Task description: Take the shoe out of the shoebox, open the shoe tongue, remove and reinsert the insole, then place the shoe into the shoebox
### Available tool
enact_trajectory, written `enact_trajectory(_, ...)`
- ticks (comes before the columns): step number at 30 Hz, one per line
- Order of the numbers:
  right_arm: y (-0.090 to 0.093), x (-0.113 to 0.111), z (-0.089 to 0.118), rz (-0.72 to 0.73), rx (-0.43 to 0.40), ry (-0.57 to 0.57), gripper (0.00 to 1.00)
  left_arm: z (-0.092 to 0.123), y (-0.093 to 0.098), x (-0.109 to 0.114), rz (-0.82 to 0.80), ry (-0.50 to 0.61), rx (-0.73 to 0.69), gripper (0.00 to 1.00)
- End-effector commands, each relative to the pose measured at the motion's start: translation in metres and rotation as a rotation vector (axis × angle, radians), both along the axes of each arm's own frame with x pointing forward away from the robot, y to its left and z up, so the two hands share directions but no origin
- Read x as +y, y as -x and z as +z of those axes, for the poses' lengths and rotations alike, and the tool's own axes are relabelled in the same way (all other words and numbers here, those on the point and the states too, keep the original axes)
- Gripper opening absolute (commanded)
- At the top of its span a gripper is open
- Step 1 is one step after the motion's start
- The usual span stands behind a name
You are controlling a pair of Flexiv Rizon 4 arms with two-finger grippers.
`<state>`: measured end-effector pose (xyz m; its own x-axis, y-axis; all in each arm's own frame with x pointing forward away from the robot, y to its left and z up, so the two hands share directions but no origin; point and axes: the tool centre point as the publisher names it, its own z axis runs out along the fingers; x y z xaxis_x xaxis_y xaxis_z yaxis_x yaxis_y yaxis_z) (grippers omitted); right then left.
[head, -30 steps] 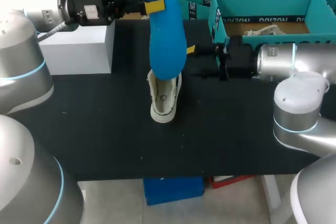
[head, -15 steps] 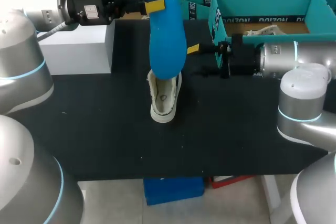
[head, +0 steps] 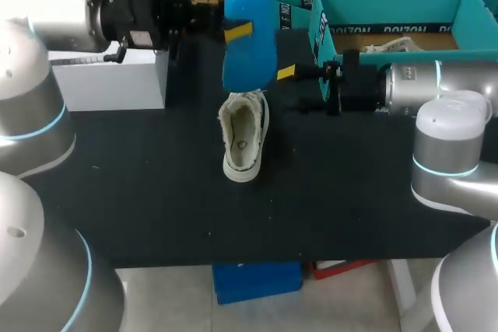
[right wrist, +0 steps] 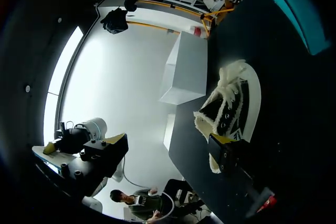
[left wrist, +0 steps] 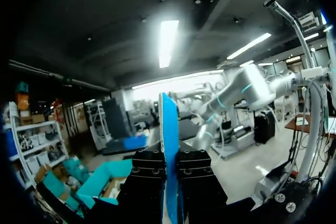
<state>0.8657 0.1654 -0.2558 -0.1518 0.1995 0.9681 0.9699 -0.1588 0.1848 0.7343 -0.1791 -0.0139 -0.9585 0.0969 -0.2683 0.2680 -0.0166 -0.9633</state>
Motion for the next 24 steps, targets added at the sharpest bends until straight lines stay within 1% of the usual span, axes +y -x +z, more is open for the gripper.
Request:
enact_trajectory(1, -0.0003, 0.0017, -0.0009, -0.003, -0.001, 0.000, 1.00, -0.0306, 0.0358, 0.0095, 0.105, -0.095, -0.811, 0.00)
enact_trajectory(2, -0.0003, 0.0017, -0.0009, -0.003, -0.001, 0.000, 1.00, -0.0365, 0.0410, 0.0087, 0.091, -0.104, -0.801, 0.00)
enact_trajectory(24, -0.0003, 0.0017, -0.0009, -0.003, -0.001, 0.000, 1.00, -0.0365, 0.0410, 0.0087, 0.091, -0.104, -0.801, 0.00)
